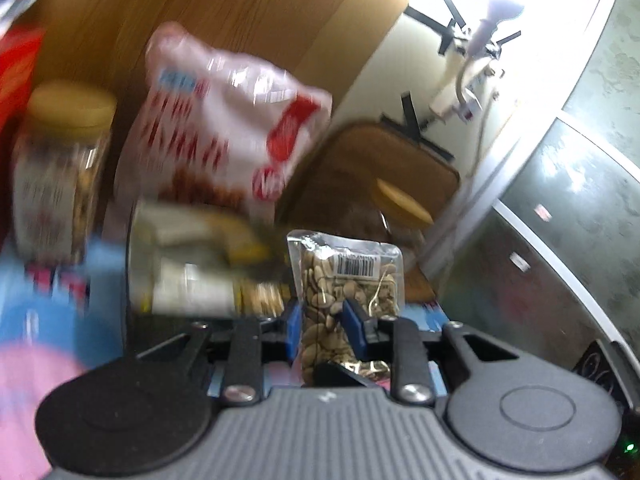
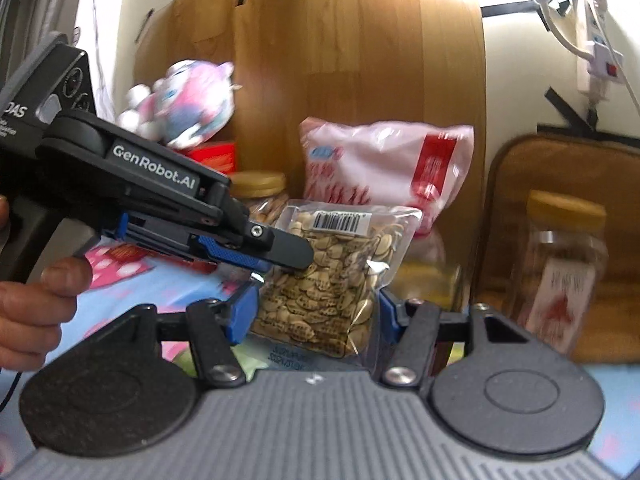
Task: Organize snacks
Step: 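Carry the seed bag into the metal tin and open the left tool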
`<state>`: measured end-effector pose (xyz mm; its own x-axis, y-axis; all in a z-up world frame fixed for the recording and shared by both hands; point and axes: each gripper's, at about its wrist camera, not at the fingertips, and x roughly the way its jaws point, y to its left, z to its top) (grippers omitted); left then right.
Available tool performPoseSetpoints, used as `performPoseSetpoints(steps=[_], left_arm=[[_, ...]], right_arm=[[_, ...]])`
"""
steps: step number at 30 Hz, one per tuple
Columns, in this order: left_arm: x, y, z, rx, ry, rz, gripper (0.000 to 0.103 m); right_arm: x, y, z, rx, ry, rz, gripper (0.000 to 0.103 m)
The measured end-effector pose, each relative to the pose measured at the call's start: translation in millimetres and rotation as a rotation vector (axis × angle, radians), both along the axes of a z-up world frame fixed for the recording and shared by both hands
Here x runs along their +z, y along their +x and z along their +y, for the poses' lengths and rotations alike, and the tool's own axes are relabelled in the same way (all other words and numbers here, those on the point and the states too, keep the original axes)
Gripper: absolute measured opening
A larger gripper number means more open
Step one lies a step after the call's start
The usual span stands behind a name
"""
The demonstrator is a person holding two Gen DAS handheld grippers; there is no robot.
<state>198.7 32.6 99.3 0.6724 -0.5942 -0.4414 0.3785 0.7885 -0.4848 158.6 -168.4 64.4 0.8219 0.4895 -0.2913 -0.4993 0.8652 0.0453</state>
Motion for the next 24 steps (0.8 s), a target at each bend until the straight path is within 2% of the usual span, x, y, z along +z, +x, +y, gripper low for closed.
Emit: performPoseSetpoints(steps=[3, 5, 8, 11, 14, 18, 21, 24], left_arm=[[6.6, 36.7, -7.0, 0.026, 0.026, -0.038, 0.024], [0.9, 59.3, -10.8, 0.037, 0.04, -0.039, 0.024], [-17.3, 85.7, -17.3, 0.055, 0.073, -0.012, 0.026], [-39.6, 102.4, -25.2, 0.071, 0.127, 0.041, 0.03], [-53.2, 106.9, -28.7, 0.08, 0.151, 0.086, 0.034], [-50.0, 99.3, -27.6, 0.093, 0.186, 0.072, 0.04], [-35.9, 82.0, -16.9, 0.103, 0.164, 0.042, 0.04], [-22.8, 52.7, -5.5, 0.095, 0.131, 0.0, 0.04]], right_arm=[[-1.9, 43.7, -3.4, 0.007, 0.005, -0.009, 0.063], [-8.8, 64.5, -4.2, 0.003, -0.011, 0.006, 0.063], [-26.4, 83.3, 0.7, -0.013, -0.072, 0.034, 0.065], [-42.4, 89.3, 2.4, -0.022, -0.13, 0.086, 0.072], [-42.1, 80.9, -8.8, -0.048, -0.085, 0.071, 0.078], [-33.4, 59.0, -27.8, -0.082, -0.044, 0.026, 0.08], [-28.5, 42.5, -57.6, -0.145, 0.044, 0.022, 0.079], [-33.5, 23.4, -93.6, -0.246, 0.181, 0.07, 0.079]])
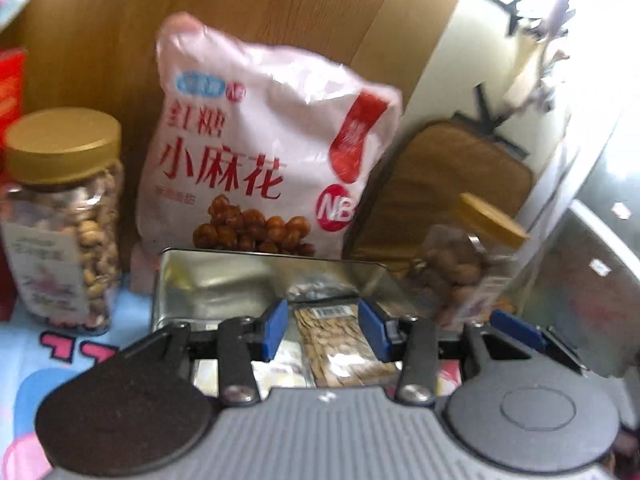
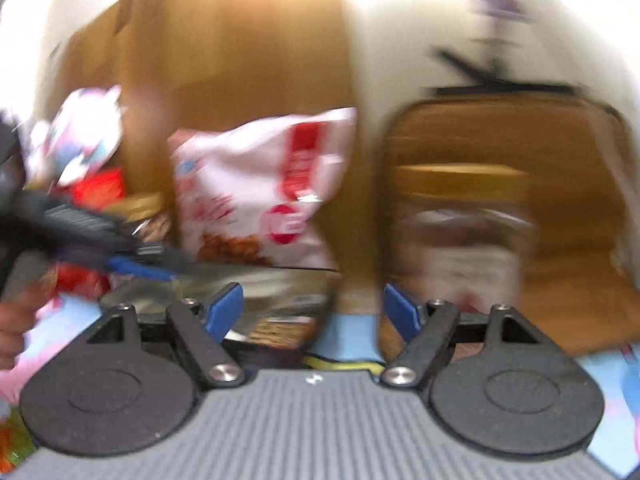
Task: Organize snacks
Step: 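Carry the seed bag into the metal tin and open the left tool, then grasp the small white plastic cup with the right tool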
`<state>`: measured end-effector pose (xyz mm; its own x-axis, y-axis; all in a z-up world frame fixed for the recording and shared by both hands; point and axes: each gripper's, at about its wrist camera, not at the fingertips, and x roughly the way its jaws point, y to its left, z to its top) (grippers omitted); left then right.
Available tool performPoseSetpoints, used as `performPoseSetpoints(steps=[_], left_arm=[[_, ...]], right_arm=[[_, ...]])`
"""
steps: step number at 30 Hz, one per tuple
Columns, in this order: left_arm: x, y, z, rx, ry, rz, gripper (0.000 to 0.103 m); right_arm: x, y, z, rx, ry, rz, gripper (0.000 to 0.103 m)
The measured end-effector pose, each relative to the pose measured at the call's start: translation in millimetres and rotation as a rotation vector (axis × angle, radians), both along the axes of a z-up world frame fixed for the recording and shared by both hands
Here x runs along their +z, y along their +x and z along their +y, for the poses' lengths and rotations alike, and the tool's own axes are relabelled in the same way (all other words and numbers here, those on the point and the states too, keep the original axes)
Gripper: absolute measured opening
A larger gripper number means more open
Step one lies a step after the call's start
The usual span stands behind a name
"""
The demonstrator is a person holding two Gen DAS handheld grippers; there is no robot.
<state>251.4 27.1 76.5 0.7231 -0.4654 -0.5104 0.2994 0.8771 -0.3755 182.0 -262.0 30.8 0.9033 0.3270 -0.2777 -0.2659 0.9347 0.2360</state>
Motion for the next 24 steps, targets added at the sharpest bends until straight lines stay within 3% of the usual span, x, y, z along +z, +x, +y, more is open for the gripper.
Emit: performPoseSetpoints(steps=[3, 7, 11, 14, 18, 24], left_arm=[[3.5, -35.9, 1.5, -0.029, 0.019, -0.033, 0.04], [-10.3, -85.0, -6.2, -0.066, 0.083, -0.049, 0.04], [-28.2, -114.4, -8.8, -0.082, 0.092, 0.013, 0.04], [-37.0, -132.5, -7.5, -0.08, 0.101, 0.044, 0.04], [-38.9, -151.6, -1.7, -0.066, 0.104, 0.054, 0.04], [-40.4, -183.6, 12.5, -0.073, 0.07, 0.072, 0.043]], right_arm=[[-14.9, -12.2, -17.7, -0.024, 0.07, 0.082, 0.079], [-30.7, -8.8, 4.2, -0.003, -0.073, 0.161, 0.079], [-35.4, 12.7, 19.0, -0.018, -0.118, 0.221, 0.077], [-44.5, 24.8, 26.0, -0.002, -0.149, 0.28, 0.056], [-43.4, 7.5, 21.9, 0.01, -0.136, 0.271, 0.056], [-44.1, -70.8, 28.4, 0.072, -0.202, 0.209, 0.056]])
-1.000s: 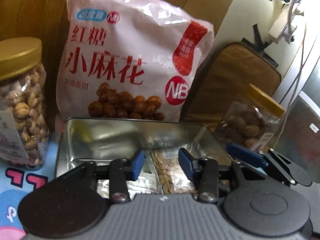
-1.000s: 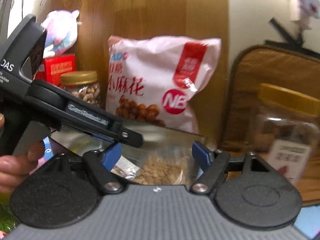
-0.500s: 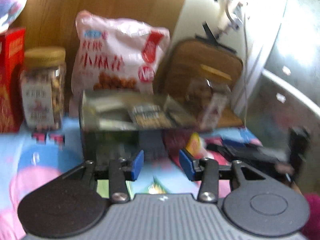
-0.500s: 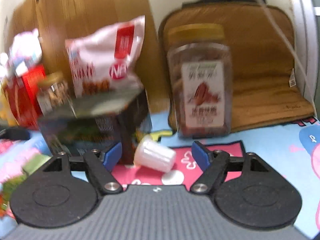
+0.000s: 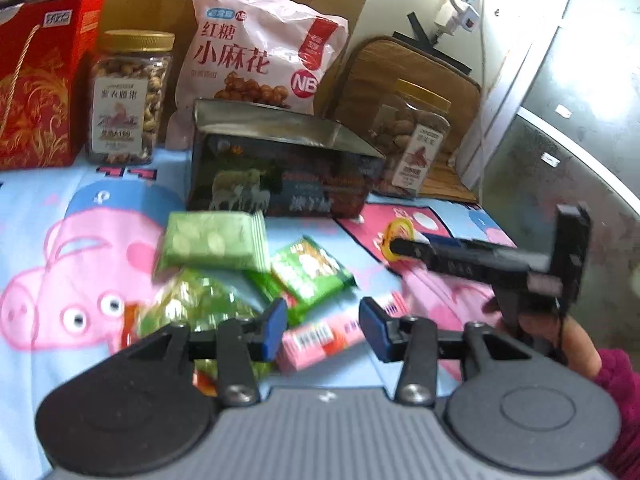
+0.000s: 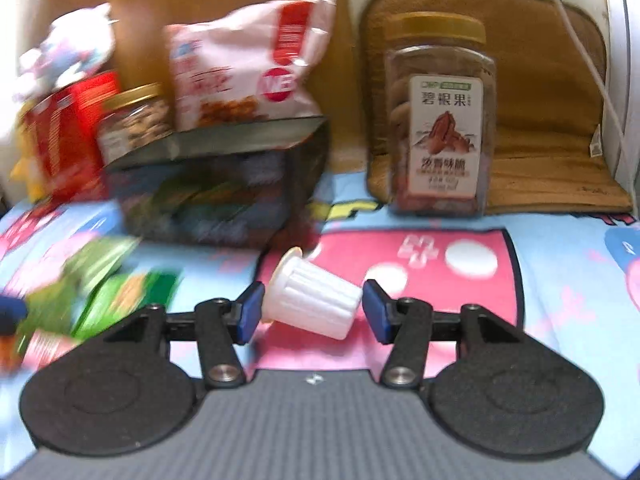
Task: Organize snacks
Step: 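Grasp the small white plastic cup with the right tool, then carry the white cup into the metal tin and open the right tool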
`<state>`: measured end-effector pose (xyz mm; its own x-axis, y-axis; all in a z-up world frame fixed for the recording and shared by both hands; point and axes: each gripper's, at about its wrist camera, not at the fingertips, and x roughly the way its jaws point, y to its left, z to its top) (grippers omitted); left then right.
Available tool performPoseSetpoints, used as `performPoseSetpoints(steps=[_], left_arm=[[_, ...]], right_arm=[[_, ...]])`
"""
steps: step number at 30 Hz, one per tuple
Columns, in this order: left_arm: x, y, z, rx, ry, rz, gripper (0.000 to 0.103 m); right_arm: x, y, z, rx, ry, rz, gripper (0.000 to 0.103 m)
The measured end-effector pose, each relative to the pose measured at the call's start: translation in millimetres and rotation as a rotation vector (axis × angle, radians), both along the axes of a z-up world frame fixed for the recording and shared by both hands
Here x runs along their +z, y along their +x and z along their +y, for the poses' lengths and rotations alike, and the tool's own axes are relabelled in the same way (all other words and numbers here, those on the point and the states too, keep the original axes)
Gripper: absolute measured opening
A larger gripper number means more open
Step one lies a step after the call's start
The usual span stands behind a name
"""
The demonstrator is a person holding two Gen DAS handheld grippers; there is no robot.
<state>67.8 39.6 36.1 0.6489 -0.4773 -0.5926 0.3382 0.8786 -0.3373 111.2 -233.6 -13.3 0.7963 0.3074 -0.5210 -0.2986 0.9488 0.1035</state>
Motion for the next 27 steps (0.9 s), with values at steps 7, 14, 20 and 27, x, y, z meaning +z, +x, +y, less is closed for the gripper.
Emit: performPoseSetpoints(steps=[7, 14, 20, 27], left_arm=[[-13.3, -40.9, -4.8, -0.084, -0.028, 0.034, 0.045], [-25.7, -62.6, -4.3, -0.097, -0.077, 0.074, 0.051], [-18.4, -79.9, 8.8, -0.087, -0.075, 0.041, 0.054], [-33.2, -81.3, 17.0, -0.06, -0.05, 0.085, 0.048]], right_arm=[[-8.1, -99.1, 5.4, 0.047, -0.035, -0.034, 0.049], [-5.5, -137.3, 63.4, 0.229, -0.071, -0.075, 0.048], [-3.7, -151.5, 103.1, 0.369, -0.134, -0.126, 0.049], [-7.0, -148.0, 108.7, 0.376, -0.131, -0.12, 0.051]])
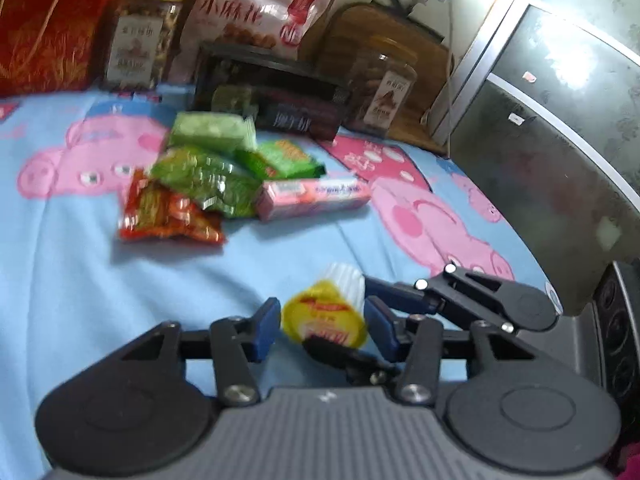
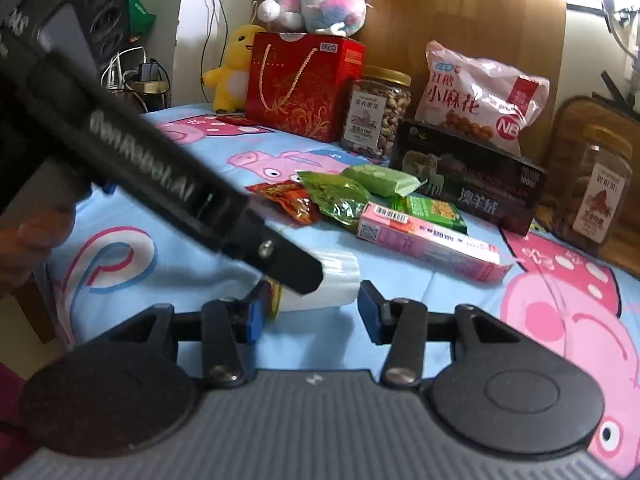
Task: Organize snacks
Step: 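Carry the white cup into the metal tin and open the right tool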
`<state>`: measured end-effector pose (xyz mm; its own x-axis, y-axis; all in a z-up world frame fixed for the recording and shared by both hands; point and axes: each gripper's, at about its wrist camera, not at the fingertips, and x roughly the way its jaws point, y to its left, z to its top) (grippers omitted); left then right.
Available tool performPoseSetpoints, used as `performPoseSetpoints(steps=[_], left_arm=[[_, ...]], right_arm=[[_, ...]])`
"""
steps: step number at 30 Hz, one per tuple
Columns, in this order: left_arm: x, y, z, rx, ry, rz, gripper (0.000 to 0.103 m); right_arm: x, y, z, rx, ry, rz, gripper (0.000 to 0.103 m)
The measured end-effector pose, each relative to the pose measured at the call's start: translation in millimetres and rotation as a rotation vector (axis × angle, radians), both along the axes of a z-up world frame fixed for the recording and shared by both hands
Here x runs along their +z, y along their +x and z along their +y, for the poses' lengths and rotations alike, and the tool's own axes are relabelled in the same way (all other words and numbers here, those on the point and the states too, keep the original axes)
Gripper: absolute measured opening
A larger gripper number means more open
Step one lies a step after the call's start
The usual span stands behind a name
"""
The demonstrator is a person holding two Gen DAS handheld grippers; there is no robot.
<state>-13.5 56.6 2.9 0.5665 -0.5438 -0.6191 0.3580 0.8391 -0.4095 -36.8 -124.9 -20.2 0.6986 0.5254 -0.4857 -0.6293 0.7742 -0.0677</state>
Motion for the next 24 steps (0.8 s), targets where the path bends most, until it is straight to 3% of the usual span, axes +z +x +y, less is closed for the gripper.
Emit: performPoseSetpoints(steps=[8, 16, 24], left_arm=[[-4.8, 7.7, 1.5, -0.018, -0.046, 0.023, 0.046], [11.3, 19.1, 14.1, 0.005, -0.073, 0.008, 0.046], [40.9, 67.7, 21.6, 0.016, -0.044, -0.062, 0.046]], right_arm=[[-1.9, 1.8, -6.8, -0.014, 0.069, 0.072, 0.051], [13.1, 19.0, 3.0, 0.004, 0.088, 0.058, 0.051], [36.3, 67.0, 13.1, -0.037, 0.117, 0.002, 0.05]])
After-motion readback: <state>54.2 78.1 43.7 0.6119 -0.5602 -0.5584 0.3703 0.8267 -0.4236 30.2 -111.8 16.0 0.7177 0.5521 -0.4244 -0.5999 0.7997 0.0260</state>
